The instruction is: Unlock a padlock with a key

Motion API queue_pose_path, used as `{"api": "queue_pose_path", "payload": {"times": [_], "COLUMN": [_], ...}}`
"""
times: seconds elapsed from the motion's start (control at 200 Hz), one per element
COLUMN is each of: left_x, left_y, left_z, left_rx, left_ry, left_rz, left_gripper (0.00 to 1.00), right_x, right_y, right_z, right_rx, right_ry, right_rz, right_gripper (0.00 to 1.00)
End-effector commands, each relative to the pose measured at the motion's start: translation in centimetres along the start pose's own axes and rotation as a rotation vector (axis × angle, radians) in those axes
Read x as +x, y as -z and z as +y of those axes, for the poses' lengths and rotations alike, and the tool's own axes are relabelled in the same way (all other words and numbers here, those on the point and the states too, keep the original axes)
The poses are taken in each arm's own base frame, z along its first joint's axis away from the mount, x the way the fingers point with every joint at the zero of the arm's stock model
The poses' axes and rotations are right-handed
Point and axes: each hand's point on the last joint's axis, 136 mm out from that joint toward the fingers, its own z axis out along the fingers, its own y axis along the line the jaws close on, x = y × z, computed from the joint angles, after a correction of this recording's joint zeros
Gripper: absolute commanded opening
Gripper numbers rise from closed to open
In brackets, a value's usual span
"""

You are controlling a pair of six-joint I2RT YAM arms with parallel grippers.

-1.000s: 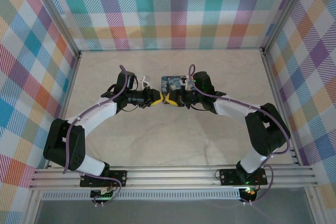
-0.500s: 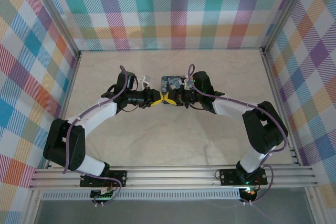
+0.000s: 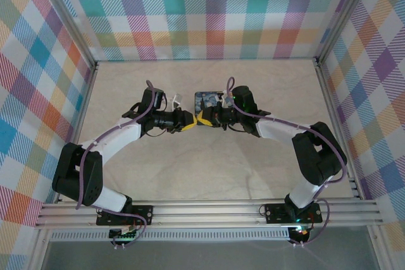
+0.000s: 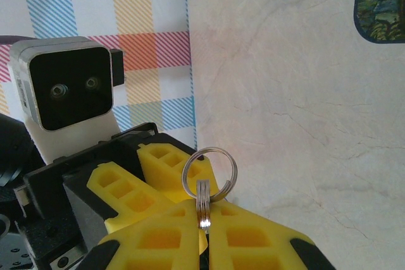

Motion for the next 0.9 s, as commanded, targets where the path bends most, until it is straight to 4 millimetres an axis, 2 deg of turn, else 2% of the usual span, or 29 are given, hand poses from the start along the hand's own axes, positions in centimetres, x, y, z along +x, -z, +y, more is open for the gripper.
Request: {"api": "queue_pose_path", "payload": {"times": [0.0,0.28,0.435,0.58,0.71,0.895], "left_x": [0.3,0.6,0.9,2.1,2.8,3.3], "left_y": [0.2,0.2,0.2,0.3,0.3,0.3], "left_z": [-1.2,-0.6,-0.6,0.1,0.2,-0.2], "left_rx": [0.016,-0.011,-0.016,-0.037,-0.026,0.001], "left_ry": [-0.035,-0.048,-0.075,-0.091,-0.1,-0.112], "left_rz": [0.011,0.023,0.047,0.108,0.145,0.178], "left_gripper": [0.17,0.07,0.0,0.0,0.0,0.0], "right_x": [0.1,0.6,0.9,1.1,0.9,0.9], "right_y": [-0.3,-0.6,-0.5,0.0,0.7,0.9], "right_z": [0.8,0.0,-0.4,-1.1,-1.6,-0.8], "right_rx": [-0.032,0.003,0.031,0.07,0.082,0.041], "right_ry": [0.031,0.027,0.038,0.058,0.064,0.106], "right_rz": [0.023,0.045,0.057,0.05,0.032,0.038], "right_gripper": [0.09,0.1,0.15,0.22,0.33,0.34]}}
